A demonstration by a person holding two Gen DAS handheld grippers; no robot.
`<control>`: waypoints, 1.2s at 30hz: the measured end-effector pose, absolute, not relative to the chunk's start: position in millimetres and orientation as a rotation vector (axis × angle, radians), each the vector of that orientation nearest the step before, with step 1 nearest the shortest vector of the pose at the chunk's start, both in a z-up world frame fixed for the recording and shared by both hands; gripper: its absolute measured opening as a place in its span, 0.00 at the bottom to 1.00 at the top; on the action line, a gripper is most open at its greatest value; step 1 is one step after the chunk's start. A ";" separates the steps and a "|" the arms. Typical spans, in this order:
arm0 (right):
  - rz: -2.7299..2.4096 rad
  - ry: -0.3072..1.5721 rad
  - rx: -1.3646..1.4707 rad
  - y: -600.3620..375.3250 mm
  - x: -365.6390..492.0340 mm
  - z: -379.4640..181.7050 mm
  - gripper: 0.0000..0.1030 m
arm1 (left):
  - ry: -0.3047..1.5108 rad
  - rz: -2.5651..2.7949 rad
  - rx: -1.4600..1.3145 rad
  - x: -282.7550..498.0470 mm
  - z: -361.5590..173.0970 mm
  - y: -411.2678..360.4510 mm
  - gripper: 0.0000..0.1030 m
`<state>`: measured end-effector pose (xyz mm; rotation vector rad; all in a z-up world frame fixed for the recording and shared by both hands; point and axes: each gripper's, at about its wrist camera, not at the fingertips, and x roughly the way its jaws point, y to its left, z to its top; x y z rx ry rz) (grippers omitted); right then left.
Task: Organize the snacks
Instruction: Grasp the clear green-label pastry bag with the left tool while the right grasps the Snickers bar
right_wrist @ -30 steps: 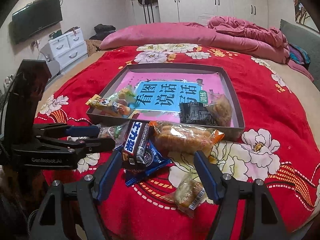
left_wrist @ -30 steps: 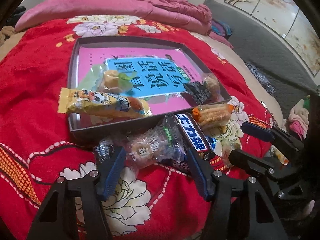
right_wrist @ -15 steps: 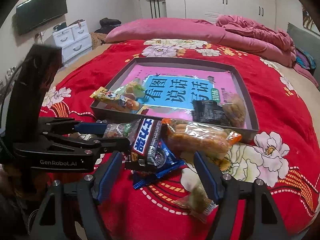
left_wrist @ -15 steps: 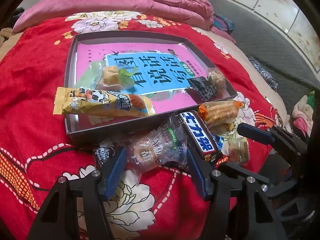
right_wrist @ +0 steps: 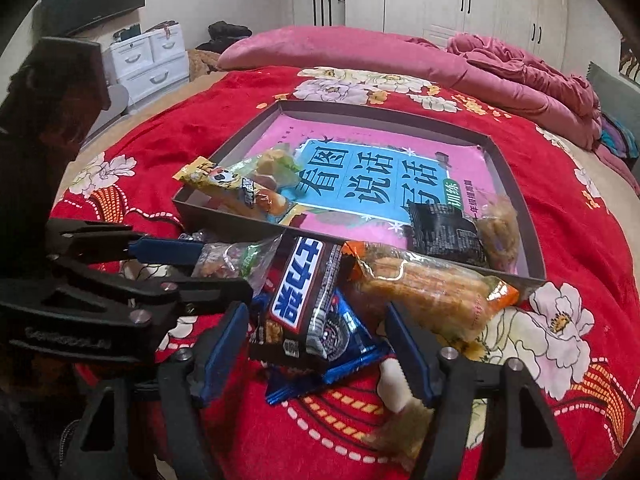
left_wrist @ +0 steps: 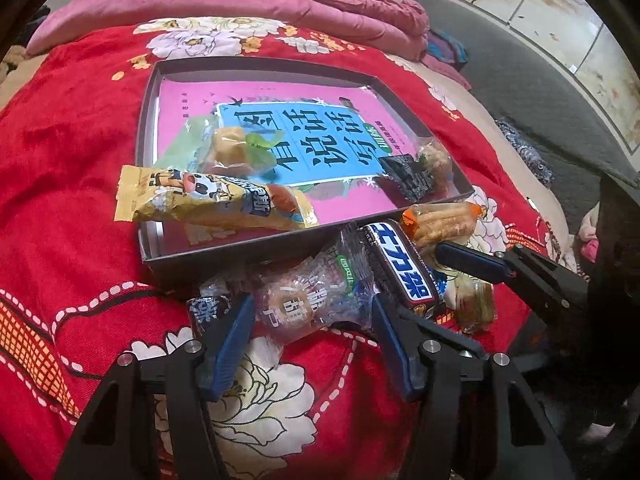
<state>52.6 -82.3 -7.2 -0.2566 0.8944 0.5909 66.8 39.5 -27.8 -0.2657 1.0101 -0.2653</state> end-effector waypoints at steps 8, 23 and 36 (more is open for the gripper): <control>0.599 0.906 -0.250 -80.4 60.0 -13.6 0.56 | 1.016 -0.261 -0.264 68.4 -29.5 38.8 0.60; 0.630 0.919 -0.224 -96.3 58.1 -13.5 0.34 | 1.012 -0.245 -0.219 68.5 -29.7 27.6 0.60; 0.617 0.934 -0.192 -112.4 53.7 -10.4 0.32 | 1.014 -0.215 -0.192 71.0 -32.5 19.0 0.60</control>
